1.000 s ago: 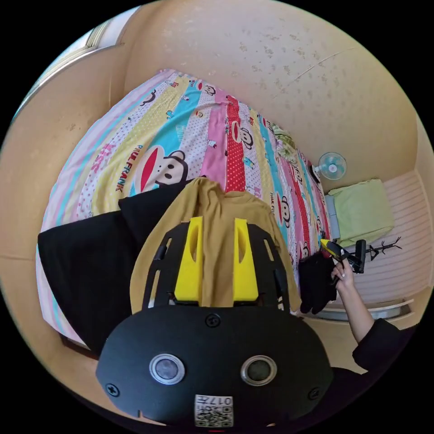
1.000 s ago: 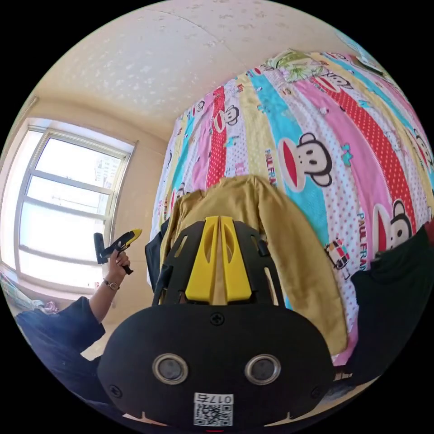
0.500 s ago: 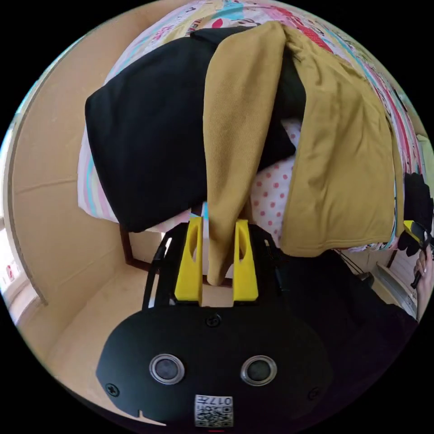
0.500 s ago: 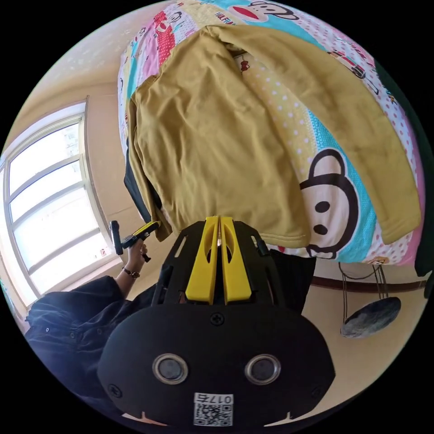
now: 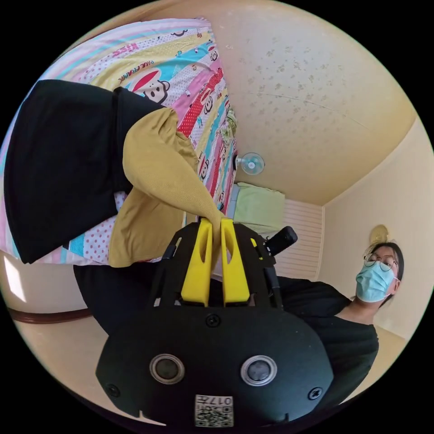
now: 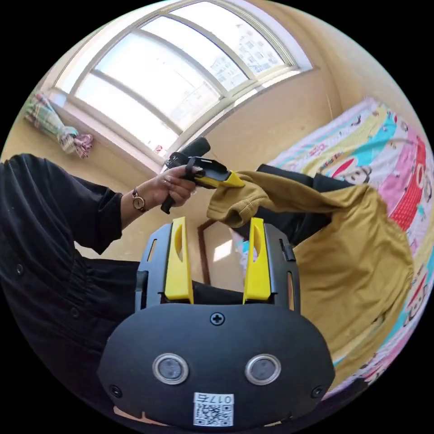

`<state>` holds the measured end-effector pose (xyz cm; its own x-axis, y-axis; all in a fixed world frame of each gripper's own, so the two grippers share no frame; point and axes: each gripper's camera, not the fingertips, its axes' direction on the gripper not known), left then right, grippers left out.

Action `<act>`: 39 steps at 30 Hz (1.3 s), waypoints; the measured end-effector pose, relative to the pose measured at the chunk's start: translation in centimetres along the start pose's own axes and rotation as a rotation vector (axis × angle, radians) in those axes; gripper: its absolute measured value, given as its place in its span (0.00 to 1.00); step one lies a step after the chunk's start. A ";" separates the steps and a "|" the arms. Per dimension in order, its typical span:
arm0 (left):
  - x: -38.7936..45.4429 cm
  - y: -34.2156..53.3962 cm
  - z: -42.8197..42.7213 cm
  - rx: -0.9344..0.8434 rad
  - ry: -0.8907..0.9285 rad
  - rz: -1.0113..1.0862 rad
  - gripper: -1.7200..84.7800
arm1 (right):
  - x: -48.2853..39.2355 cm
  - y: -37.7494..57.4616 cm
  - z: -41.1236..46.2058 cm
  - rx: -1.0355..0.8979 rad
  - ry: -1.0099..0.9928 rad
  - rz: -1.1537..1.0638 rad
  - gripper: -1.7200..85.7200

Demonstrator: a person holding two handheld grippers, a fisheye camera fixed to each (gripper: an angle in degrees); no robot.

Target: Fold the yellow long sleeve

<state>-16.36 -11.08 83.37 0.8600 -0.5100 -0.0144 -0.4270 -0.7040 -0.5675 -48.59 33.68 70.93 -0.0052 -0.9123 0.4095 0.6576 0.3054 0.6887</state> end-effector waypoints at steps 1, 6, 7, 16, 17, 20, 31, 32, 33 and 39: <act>0.5 -0.3 -1.0 0.011 0.046 -0.017 0.06 | -2.1 -0.3 -0.9 0.015 0.109 -0.064 0.23; 1.2 -1.2 -3.8 0.011 0.183 -0.075 0.06 | -7.4 0.5 -2.7 -0.003 0.294 -0.249 0.24; 1.2 -1.3 -4.4 0.015 0.188 -0.093 0.06 | -8.6 1.0 -3.1 0.007 0.339 -0.286 0.25; 0.6 -1.8 -7.9 0.053 0.277 -0.189 0.06 | -10.8 2.9 1.7 -0.169 0.270 -0.424 0.25; 0.6 -1.8 -8.0 0.053 0.304 -0.199 0.06 | -11.9 3.2 3.1 -0.187 0.378 -0.472 0.24; 0.8 -1.5 -8.7 0.083 0.305 -0.220 0.06 | -12.2 2.8 6.2 -0.307 0.615 -0.497 0.20; 6.8 6.9 -16.2 0.433 -0.188 0.137 0.15 | -0.4 -13.7 -6.4 -0.294 -0.201 -0.130 0.03; 6.2 7.9 -16.2 0.447 -0.193 0.108 0.15 | 1.2 -16.0 -7.9 -0.273 -0.251 -0.143 0.03; 5.7 8.2 -16.1 0.445 -0.187 0.088 0.15 | 2.0 -17.1 -8.7 -0.269 -0.265 -0.146 0.03; 2.6 9.3 -9.7 0.236 -0.349 -0.046 0.14 | 10.5 -17.5 -23.7 -0.018 -0.208 -0.125 0.03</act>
<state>-20.88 -23.77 86.03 0.9370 -0.2538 -0.2398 -0.3452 -0.5691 -0.7463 -42.33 12.24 48.98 -0.2410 -0.8662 0.4377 0.6553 0.1874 0.7317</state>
